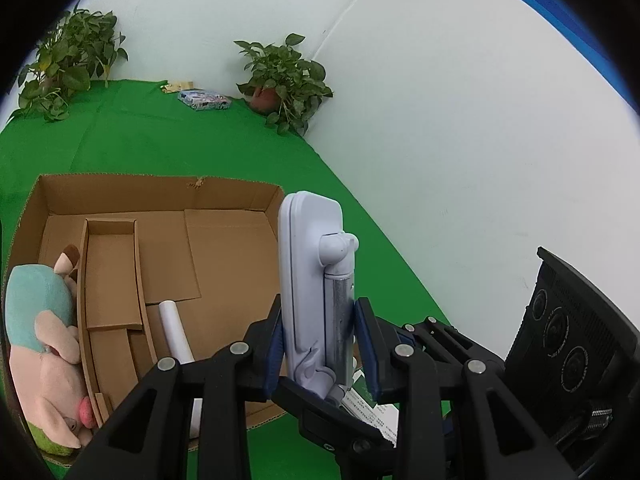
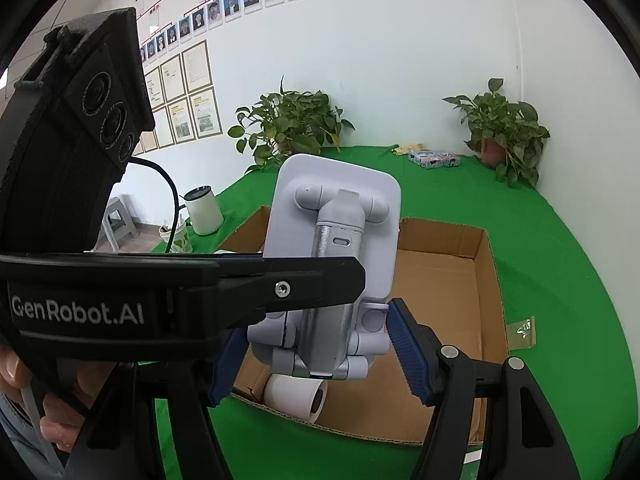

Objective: Organize objects
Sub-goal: 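Carry the held phone stand with both grippers over the box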

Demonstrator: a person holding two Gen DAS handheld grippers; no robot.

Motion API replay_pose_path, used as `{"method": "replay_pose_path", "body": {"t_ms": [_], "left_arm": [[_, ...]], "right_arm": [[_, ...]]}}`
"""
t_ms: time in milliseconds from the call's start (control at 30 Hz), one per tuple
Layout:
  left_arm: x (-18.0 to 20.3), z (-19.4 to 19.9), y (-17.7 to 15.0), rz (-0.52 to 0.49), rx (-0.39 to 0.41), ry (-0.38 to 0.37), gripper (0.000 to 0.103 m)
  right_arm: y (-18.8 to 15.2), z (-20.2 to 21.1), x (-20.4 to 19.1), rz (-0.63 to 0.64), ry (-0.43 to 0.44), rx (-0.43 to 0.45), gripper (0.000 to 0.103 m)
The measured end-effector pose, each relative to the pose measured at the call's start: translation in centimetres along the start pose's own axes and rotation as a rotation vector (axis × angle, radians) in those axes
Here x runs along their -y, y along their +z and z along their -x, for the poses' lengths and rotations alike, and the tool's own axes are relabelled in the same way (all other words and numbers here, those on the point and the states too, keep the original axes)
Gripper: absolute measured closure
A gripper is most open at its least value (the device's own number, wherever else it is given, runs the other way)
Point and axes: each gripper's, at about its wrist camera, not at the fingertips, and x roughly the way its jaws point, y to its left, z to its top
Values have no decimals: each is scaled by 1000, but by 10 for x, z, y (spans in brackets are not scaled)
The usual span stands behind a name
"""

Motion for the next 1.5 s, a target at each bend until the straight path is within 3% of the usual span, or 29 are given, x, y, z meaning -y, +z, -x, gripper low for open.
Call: {"method": "replay_pose_path", "body": {"t_ms": [600,1267,1500], "left_arm": [[-60,-108,-24,134,-247,87,72],[-89,-163,-37,259,-420,134,71],[-88,-165,-34,251,-452,222,67]], "right_arm": [[-56,-116,71,-165,95,-255,38],[-91,-166,108,-273,164,-461,38],[-98,-169,113,-298,187,-498,38]]}}
